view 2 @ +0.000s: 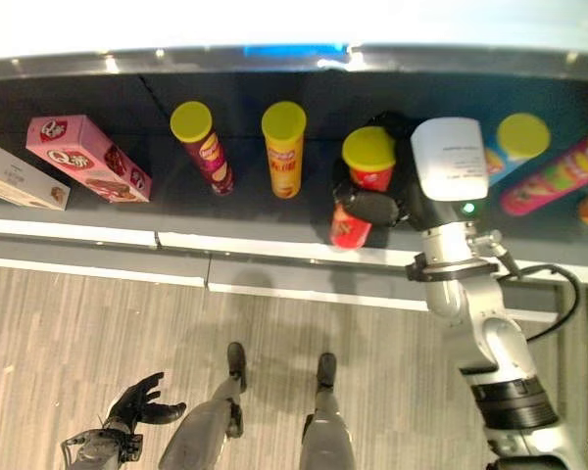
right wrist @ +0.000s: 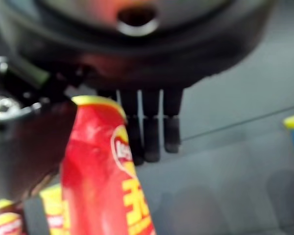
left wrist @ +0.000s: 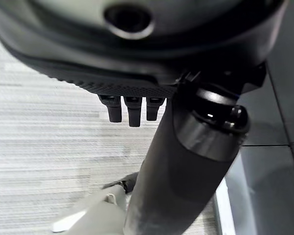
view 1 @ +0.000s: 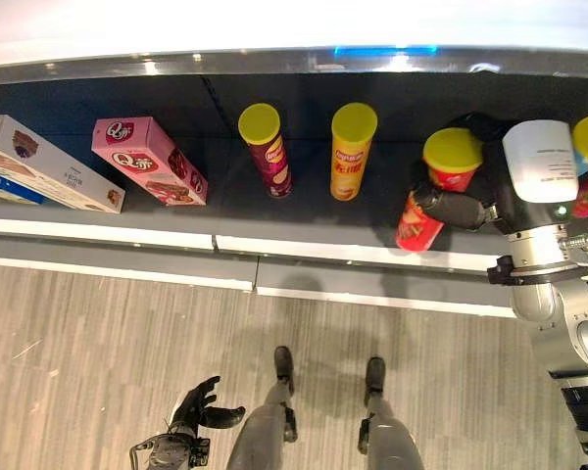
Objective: Put the goods on the table back onto the shelves and tidy them up.
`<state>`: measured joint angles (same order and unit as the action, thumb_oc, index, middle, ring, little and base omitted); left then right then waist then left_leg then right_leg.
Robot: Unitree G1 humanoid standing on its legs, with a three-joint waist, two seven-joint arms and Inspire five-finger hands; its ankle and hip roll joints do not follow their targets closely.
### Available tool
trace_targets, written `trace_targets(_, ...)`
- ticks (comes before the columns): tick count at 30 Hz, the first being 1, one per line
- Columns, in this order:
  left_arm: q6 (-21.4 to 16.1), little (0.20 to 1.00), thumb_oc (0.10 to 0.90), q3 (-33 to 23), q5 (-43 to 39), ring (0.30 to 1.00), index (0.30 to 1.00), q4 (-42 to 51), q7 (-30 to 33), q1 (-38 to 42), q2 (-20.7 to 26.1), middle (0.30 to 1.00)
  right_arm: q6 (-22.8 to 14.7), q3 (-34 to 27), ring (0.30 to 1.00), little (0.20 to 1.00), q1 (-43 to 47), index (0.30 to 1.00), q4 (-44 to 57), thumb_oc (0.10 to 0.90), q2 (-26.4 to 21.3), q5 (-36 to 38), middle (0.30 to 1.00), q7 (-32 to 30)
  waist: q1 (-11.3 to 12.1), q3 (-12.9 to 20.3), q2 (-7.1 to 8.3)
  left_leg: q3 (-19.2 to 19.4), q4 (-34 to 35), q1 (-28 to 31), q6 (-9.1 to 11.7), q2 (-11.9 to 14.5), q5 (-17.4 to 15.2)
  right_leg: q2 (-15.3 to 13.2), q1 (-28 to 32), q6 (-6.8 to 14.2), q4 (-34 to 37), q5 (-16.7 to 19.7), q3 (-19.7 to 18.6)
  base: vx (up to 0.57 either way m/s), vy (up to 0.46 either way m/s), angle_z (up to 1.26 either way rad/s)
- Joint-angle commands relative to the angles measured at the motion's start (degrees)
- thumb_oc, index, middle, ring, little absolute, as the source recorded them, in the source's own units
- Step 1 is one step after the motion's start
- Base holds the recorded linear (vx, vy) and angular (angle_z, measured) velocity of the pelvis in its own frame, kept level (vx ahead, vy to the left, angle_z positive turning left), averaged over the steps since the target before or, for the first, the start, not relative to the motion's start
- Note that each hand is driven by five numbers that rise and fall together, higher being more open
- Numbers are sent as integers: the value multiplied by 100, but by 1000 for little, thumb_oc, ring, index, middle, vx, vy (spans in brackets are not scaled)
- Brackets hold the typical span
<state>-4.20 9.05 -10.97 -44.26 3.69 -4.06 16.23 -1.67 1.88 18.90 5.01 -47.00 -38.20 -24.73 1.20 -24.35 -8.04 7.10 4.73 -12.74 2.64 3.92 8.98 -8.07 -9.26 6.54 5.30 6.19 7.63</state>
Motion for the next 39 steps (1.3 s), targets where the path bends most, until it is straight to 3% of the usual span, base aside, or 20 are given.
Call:
trace_targets(1,-274,900,800,136,31,900,900,67,296,-78,362,900,100,-201,300,300,1038,300,230,400,-239,-276,300,-960,130,163,352,-351,-734,-166,365,351,-734,-513,-139,384,-615,-423,109,-59,3,0)
trace_targets(11,-369,900,800,287,-138,900,900,315,352,2,384,900,420,-110,300,300,1615,300,-301,400,-384,-417,300,-1465,227,72,194,-413,-728,-404,379,279,-685,-553,-328,407,-665,-426,175,-6,2,6)
trace_targets(24,-426,900,800,326,-102,900,900,387,396,140,386,900,702,-299,300,300,1679,300,-639,400,-436,-466,300,-1810,240,61,159,-434,-724,-476,389,218,-714,-601,-357,444,-634,-407,249,2,-1,1)
trace_targets(39,-437,900,800,332,-30,900,900,383,429,161,390,900,721,-272,300,300,1519,300,-800,400,-348,-423,300,-1874,206,7,161,-439,-749,-548,387,203,-708,-606,-412,451,-632,-388,260,0,0,0)
